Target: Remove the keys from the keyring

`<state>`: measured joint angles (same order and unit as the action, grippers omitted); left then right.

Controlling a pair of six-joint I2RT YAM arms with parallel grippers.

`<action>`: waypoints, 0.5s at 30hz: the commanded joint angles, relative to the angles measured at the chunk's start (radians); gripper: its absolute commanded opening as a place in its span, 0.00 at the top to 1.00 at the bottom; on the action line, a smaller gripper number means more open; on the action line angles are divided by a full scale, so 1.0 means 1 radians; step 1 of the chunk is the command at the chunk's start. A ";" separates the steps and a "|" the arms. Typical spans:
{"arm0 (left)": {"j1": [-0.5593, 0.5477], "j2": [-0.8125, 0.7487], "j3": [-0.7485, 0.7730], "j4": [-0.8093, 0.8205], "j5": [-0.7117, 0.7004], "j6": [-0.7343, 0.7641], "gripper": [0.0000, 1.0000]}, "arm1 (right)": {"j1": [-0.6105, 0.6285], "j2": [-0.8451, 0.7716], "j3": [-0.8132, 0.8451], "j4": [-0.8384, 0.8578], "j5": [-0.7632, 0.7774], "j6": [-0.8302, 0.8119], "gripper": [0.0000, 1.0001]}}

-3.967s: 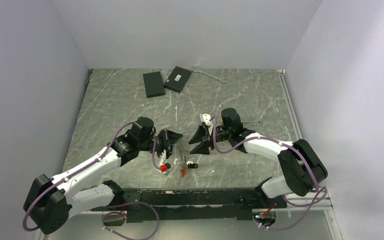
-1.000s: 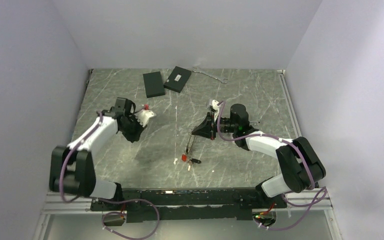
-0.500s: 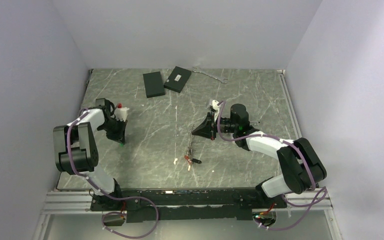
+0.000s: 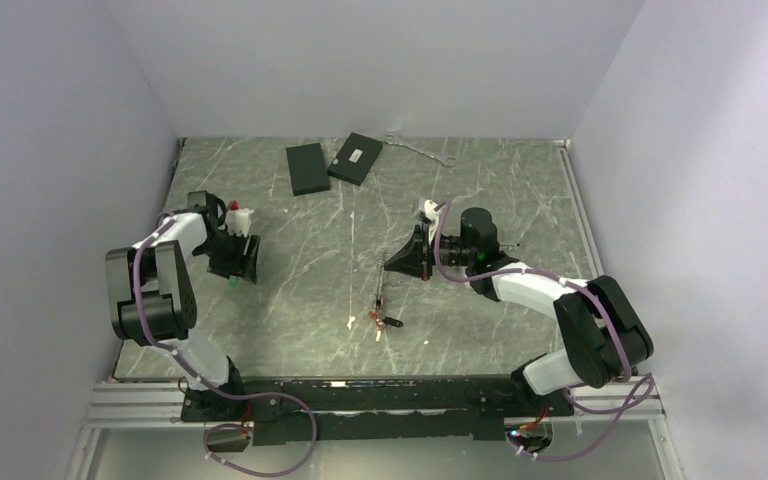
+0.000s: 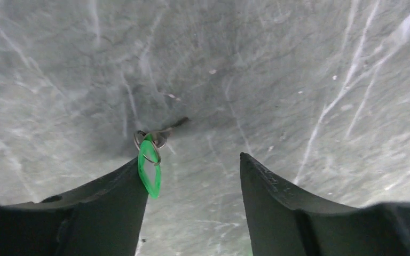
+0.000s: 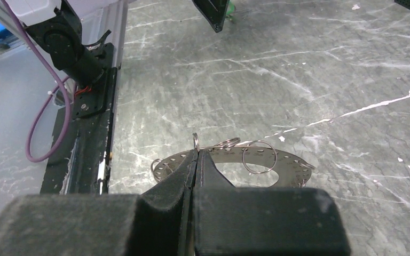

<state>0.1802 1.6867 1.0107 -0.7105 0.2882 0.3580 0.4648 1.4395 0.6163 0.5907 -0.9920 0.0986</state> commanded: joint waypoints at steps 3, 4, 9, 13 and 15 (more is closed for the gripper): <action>0.008 -0.019 0.018 0.024 -0.068 0.041 0.21 | -0.005 -0.024 0.038 0.029 0.002 0.045 1.00; 0.008 -0.029 0.026 0.014 -0.060 0.044 0.20 | -0.005 -0.028 0.041 0.021 0.005 0.054 1.00; 0.008 -0.051 0.045 -0.006 -0.036 0.054 0.17 | -0.027 -0.063 0.051 -0.003 0.003 0.117 1.00; 0.008 -0.056 0.043 0.006 -0.063 0.054 0.03 | -0.066 -0.095 0.057 -0.011 -0.017 0.173 1.00; 0.007 -0.067 0.043 0.018 -0.079 0.052 0.01 | -0.089 -0.112 0.070 -0.039 -0.027 0.189 1.00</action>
<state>0.1822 1.6726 1.0218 -0.7029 0.2363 0.4004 0.4110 1.3891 0.6239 0.5453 -0.9882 0.2222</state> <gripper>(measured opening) 0.980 0.010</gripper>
